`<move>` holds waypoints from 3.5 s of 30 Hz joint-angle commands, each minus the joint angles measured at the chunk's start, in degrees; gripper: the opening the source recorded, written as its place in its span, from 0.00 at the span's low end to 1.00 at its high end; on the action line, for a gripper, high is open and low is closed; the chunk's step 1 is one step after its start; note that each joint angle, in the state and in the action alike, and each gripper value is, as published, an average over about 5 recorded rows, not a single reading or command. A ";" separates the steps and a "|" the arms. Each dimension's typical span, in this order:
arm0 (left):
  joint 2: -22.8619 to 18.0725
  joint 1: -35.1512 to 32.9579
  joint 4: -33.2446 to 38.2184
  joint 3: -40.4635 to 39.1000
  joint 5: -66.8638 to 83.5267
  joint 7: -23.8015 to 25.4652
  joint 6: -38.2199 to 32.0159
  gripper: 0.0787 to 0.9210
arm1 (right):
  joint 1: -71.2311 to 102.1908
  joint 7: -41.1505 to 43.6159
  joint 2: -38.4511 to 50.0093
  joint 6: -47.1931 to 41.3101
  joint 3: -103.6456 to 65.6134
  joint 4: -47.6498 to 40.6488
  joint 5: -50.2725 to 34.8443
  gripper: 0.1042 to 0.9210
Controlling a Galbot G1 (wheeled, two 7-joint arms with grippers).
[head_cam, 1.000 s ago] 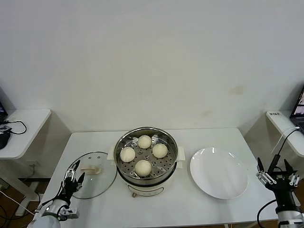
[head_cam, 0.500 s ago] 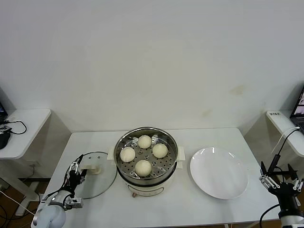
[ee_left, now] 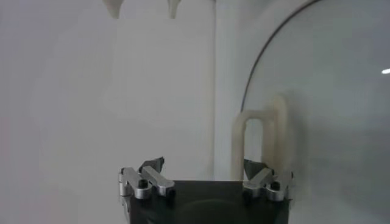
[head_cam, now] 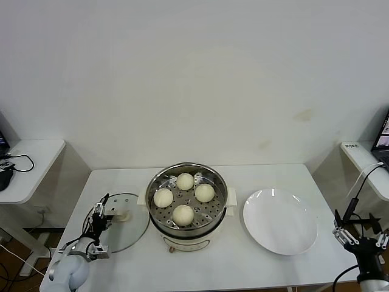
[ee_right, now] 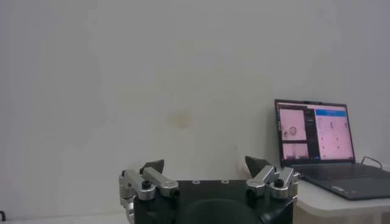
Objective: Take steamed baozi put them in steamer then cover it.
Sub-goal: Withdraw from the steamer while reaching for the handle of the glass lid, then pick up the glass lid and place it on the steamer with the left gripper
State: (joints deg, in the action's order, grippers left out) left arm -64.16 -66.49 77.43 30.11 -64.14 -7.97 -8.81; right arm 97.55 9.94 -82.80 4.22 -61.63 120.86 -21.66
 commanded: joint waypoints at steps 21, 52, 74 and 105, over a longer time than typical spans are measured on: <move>-0.92 -2.90 4.06 3.02 1.30 -4.55 1.17 0.13 | 0.32 0.26 -0.41 0.08 1.17 0.63 0.69 0.88; 6.45 -15.54 49.68 0.75 4.07 11.26 22.79 0.08 | -2.20 -3.64 0.49 1.72 8.63 -0.59 15.17 0.88; -11.32 5.58 35.22 -22.69 -15.63 24.44 35.31 0.08 | -7.57 -7.85 -0.70 -0.79 17.59 -3.52 24.89 0.88; -22.36 6.30 28.75 -27.05 -26.84 26.27 34.62 0.08 | -7.31 -7.59 -1.36 0.86 18.75 -6.96 25.94 0.88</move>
State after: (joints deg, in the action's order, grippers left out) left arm -84.38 -59.59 106.99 3.69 -88.58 17.81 25.89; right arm 90.50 2.39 -84.24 5.00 -43.15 114.42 4.00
